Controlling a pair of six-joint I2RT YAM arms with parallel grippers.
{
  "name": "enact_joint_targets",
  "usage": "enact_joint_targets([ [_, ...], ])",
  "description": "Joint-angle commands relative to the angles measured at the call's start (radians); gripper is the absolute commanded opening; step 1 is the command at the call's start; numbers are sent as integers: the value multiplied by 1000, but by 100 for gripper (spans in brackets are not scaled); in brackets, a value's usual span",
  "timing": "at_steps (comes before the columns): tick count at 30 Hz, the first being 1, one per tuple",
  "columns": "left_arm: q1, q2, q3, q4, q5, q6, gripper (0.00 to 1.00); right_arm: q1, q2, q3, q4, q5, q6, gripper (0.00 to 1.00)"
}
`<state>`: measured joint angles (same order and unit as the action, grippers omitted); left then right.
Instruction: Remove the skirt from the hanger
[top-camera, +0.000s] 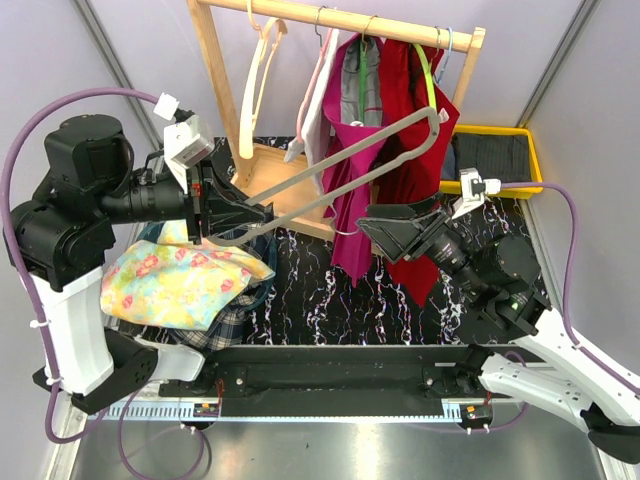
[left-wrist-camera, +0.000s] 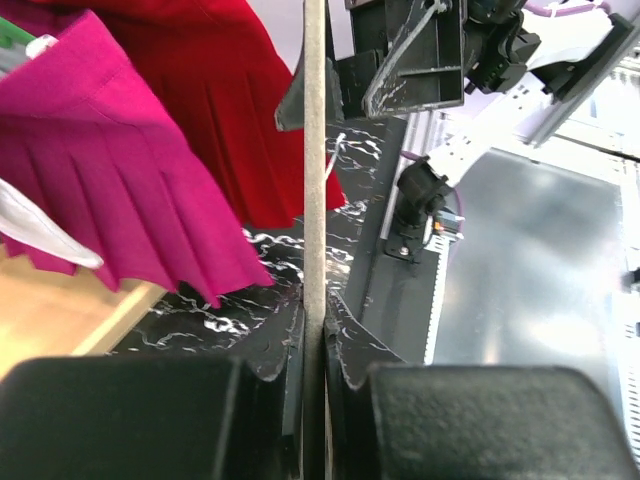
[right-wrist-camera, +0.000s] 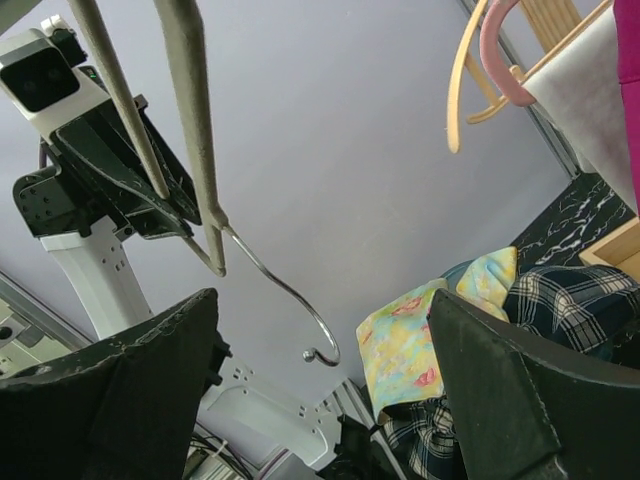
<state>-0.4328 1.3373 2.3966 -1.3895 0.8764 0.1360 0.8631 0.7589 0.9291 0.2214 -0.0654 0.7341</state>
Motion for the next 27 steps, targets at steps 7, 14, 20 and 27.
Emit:
enact_joint_targets([
  [7, 11, -24, -71, -29, 70, -30, 0, 10, 60, 88, 147, -40, -36, 92],
  [14, 14, -35, -103, -29, 78, -32, 0, 10, 154, 137, 280, -79, -16, 91],
  [20, 16, -46, -140, -31, 76, -23, 0, 10, 174, 145, 334, -82, -4, 70],
  [27, 16, -78, -240, -34, 44, 30, 0, 10, 149, 157, 345, -67, 13, 28],
])
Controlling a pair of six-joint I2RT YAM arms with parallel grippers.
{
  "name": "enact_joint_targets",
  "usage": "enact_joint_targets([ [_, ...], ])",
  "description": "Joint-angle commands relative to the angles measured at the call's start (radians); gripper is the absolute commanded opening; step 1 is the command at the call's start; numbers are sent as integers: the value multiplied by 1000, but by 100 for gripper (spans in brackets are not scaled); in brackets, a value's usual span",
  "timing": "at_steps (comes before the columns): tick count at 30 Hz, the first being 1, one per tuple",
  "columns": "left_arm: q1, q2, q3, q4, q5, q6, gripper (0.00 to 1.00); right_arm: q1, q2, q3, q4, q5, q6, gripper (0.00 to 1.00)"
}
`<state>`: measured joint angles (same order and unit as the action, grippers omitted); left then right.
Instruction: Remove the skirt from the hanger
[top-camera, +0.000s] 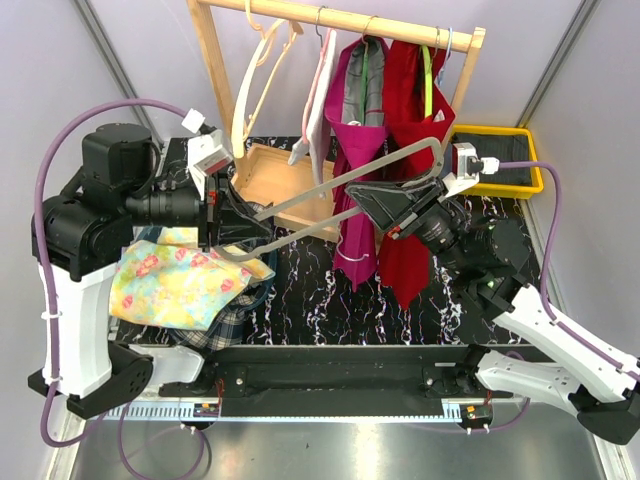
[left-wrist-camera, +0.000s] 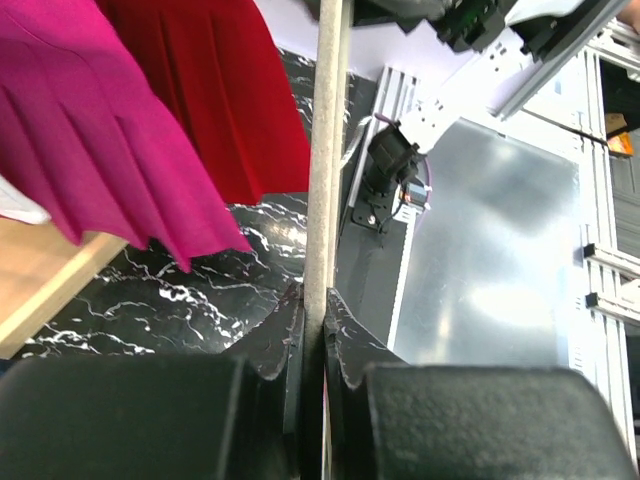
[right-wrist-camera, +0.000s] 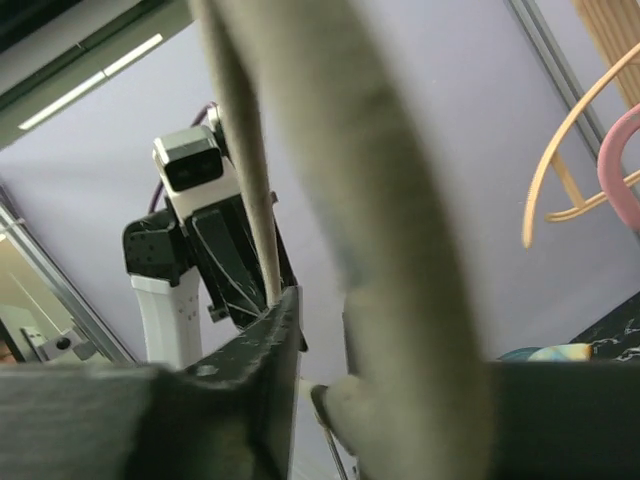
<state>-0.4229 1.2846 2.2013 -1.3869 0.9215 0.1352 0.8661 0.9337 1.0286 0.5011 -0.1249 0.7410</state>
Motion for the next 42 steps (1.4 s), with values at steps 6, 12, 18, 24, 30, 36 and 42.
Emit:
enact_joint_targets([
  [6, 6, -105, -230, 103, -169, 32, 27, 7, -42, 111, -33, 53, 18, 0],
  [12, 6, -293, -425, 441, -570, 120, 79, 8, -18, 278, -347, 258, 69, 0],
  [18, 6, -528, -690, 879, -765, 276, 99, 8, 137, 559, -726, 375, 136, 0],
  [24, 6, -602, -640, 934, -762, 169, 99, 10, 223, 617, -794, 357, 172, 0],
  [30, 7, -590, -598, 904, -498, -10, 99, 69, 298, 683, -854, 401, 173, 0],
  [36, 18, -712, -845, 758, -314, 422, 99, 182, 424, 896, -1050, 570, 198, 0],
  [42, 18, -907, -1114, 792, -291, 1040, 99, 218, 500, 961, -1124, 614, 259, 0],
])
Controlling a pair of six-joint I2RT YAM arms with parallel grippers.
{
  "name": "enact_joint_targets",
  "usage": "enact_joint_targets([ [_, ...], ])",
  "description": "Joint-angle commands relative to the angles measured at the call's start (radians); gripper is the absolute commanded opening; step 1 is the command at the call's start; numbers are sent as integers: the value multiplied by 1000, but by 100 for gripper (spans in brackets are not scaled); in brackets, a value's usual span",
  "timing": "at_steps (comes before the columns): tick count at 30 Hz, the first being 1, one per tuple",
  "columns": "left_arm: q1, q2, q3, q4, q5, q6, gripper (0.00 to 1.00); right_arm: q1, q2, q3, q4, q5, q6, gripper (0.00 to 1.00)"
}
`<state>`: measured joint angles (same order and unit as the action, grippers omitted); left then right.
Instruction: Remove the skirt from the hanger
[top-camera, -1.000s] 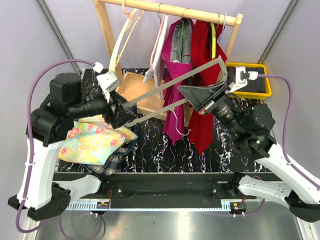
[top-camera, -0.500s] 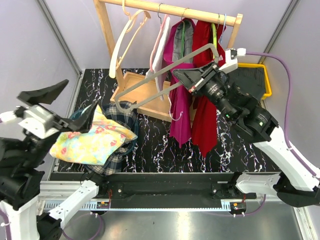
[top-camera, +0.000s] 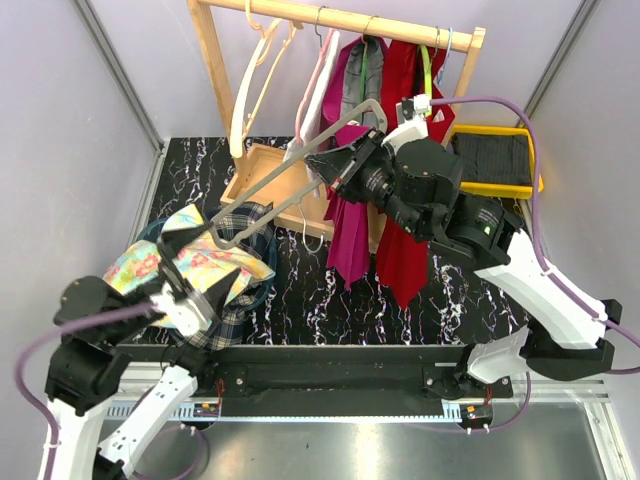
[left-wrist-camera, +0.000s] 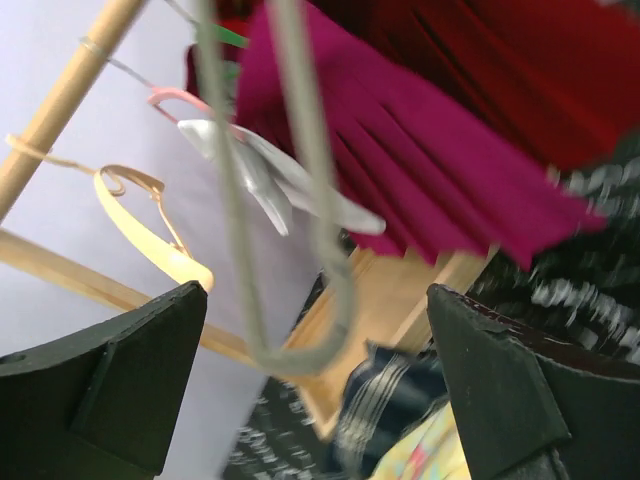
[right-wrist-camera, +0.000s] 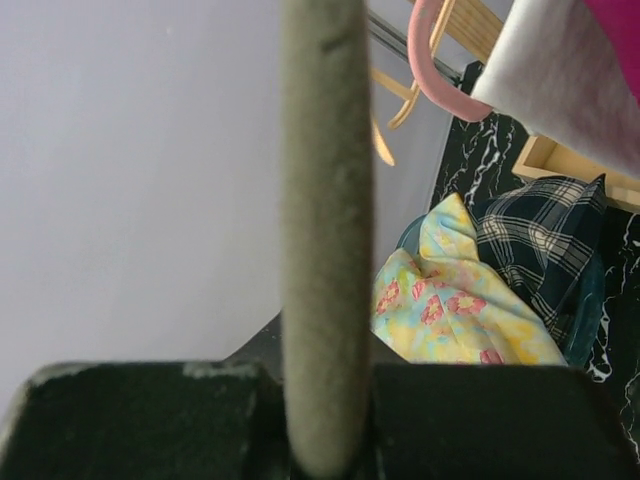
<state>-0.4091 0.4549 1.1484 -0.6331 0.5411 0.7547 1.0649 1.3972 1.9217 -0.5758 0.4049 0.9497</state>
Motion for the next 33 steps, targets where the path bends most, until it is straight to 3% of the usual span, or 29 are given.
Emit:
enact_joint_targets([
  [1, 4, -76, -56, 41, 101, 414, 99, 24, 43, 74, -47, 98, 54, 0],
  [6, 10, -53, -15, 52, 102, 387, 99, 32, 91, 108, -48, 124, 84, 0],
  [12, 13, -64, -101, 141, 154, 494, 99, 36, 163, 149, -47, 75, 184, 0],
  [18, 13, 17, -127, 190, 96, 571, 99, 59, 247, 252, -65, 46, 239, 0],
  [23, 4, 103, -75, 253, -7, 523, 98, 90, 289, 301, -78, 54, 239, 0],
  [26, -13, 123, -49, 268, -41, 482, 86, 96, 295, 290, -67, 52, 250, 0],
  [29, -60, 139, -26, 280, -127, 437, 57, 101, 296, 278, -62, 51, 253, 0],
  [30, -74, 139, -12, 283, -173, 416, 42, 101, 293, 270, -58, 51, 256, 0],
  [33, -100, 116, -9, 292, -196, 385, 29, 102, 283, 238, -41, 58, 264, 0],
])
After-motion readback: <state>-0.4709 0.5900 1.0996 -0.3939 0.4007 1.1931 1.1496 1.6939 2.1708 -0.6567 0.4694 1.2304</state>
